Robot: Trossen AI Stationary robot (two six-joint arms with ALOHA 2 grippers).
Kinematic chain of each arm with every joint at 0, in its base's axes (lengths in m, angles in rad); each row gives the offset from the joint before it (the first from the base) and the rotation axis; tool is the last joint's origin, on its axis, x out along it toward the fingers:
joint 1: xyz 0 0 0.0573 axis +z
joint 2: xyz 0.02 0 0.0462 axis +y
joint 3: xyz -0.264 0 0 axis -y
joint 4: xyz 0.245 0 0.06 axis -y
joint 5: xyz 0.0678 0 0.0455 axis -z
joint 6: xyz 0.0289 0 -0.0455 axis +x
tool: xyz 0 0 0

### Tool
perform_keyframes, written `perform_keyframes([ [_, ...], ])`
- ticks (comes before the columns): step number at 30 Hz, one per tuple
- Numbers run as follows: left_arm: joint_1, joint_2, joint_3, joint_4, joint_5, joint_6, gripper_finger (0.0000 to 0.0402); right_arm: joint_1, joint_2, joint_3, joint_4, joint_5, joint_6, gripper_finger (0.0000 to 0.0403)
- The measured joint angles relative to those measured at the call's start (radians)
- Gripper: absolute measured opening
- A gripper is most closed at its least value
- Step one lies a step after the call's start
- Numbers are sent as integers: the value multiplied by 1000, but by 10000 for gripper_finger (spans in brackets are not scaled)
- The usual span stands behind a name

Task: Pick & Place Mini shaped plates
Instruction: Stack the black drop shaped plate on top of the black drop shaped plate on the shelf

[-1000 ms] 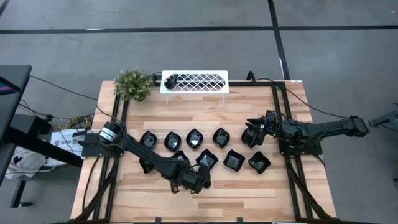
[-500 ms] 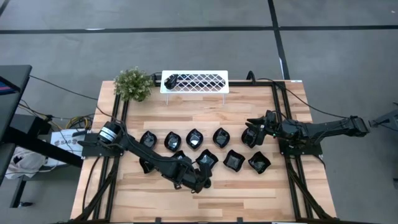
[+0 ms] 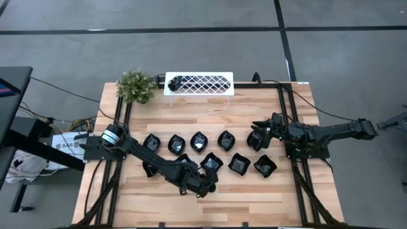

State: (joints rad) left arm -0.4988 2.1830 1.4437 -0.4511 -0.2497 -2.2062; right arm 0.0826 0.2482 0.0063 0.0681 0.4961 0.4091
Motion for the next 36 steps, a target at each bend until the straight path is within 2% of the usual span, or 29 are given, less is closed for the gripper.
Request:
perform_keyframes([
  [7,0,0,0,-2,22,28,18,0,0,0,0,0,0,119],
  [12,0,0,-29,2,25,24,67,0,0,0,0,0,0,119],
  [15,0,0,-57,30,67,-3,98,0,0,0,0,0,0,119],
  [20,-4,0,-89,86,73,-19,128,0,0,0,0,0,0,119],
  [36,16,-1,-149,142,60,-24,133,0,0,0,0,1,0,119],
])
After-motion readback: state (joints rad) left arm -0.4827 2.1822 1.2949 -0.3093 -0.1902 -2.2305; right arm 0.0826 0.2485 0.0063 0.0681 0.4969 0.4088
